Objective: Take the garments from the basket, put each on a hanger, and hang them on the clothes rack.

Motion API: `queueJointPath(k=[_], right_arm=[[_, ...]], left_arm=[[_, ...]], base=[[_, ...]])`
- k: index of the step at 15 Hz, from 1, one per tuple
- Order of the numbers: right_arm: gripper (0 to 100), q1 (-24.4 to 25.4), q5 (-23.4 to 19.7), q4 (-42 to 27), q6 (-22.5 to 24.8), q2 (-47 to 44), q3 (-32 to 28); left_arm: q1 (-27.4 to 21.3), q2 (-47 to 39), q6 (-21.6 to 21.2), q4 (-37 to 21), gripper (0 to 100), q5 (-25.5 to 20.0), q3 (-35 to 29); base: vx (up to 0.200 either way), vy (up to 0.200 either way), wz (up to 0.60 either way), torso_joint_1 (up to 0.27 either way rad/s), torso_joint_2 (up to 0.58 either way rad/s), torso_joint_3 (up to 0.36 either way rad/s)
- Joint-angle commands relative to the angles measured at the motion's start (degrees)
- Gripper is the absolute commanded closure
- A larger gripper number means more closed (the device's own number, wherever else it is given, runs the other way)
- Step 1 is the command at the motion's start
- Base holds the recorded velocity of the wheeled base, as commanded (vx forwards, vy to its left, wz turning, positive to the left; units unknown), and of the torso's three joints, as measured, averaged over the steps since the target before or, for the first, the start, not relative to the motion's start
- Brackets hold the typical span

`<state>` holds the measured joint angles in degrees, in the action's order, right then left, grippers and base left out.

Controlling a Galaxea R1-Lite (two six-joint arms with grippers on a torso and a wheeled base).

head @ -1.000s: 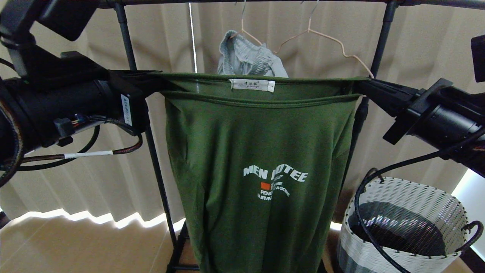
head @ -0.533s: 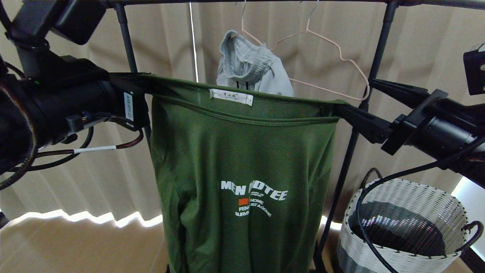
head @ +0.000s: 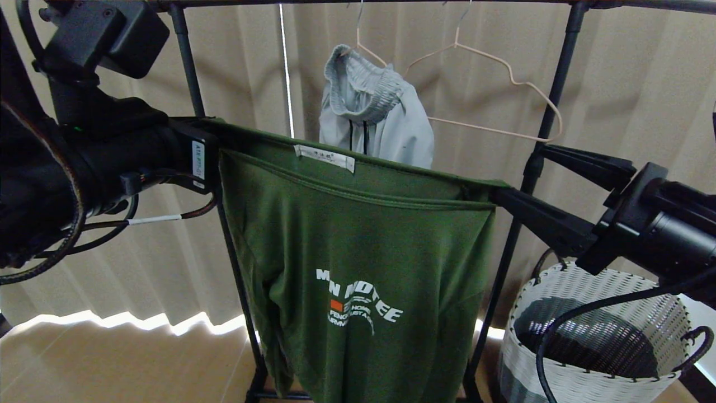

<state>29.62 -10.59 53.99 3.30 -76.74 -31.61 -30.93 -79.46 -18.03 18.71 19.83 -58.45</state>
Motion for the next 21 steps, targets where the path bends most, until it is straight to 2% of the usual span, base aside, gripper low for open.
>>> queueJointPath(k=[1,9,10,12,13,14,15,16,18,20,21], right_arm=[[0,0.17,-0.04,-0.12,-0.05,2.03,1.64],[0,2.37,0.49,-0.29,-2.25,4.41,6.3],[0,0.44,0.66,-0.64,-2.16,5.46,7.26],[0,-7.39,0.84,-1.26,-1.02,8.45,10.96],[0,-9.14,0.84,-1.35,-0.49,9.06,11.75],[0,-14.59,0.84,-1.35,1.44,10.29,14.74],[0,-17.93,0.75,-1.35,2.94,10.29,16.32],[0,-21.8,0.49,-1.26,5.22,10.12,18.6],[0,-23.3,0.75,-0.47,7.59,9.15,22.21],[0,-25.4,0.66,0.06,7.68,9.77,25.28],[0,-26.11,0.66,0.15,7.86,10.03,24.93]], left_arm=[[-0.01,-0.08,0.1,0.01,100,0.03,0.53],[-0.01,-0.52,1.07,0.01,100,0.64,1.41],[0.69,0.18,0.98,0.01,100,1.61,2.38],[2.71,3.43,1.33,-0.08,100,1.52,5.02],[3.24,4.05,1.42,-0.08,100,1.44,5.63],[3.68,6.42,2.91,-0.08,100,0.91,7.39],[3.59,7.83,3.79,-0.08,100,-0.67,8.09],[3.68,9.85,4.06,-0.17,100,-4.1,9.15],[3.86,12.49,4.23,-1.13,100,-7.0,10.73],[4.03,13.63,4.41,-2.1,100,-9.29,11.17],[4.82,13.8,4.67,-2.8,100,-9.46,11.26]], base=[[0.0,0.0,0.0,0.0,0.0,0.0],[0.0,0.0,0.0,0.0,0.0,0.0],[0.0,0.0,0.0,0.0,0.0,0.0],[0.0,0.0,0.0,0.0,0.0,0.0],[0.0,0.0,0.0,0.0,0.0,0.0],[0.0,0.0,0.0,0.0,0.0,0.0],[0.0,0.0,0.0,0.0,0.0,0.0],[0.0,0.0,0.0,0.0,0.0,0.0],[0.0,0.0,0.0,0.0,0.0,0.0],[0.0,0.0,0.0,0.0,0.0,0.0],[0.0,0.0,0.0,0.0,0.0,0.0]])
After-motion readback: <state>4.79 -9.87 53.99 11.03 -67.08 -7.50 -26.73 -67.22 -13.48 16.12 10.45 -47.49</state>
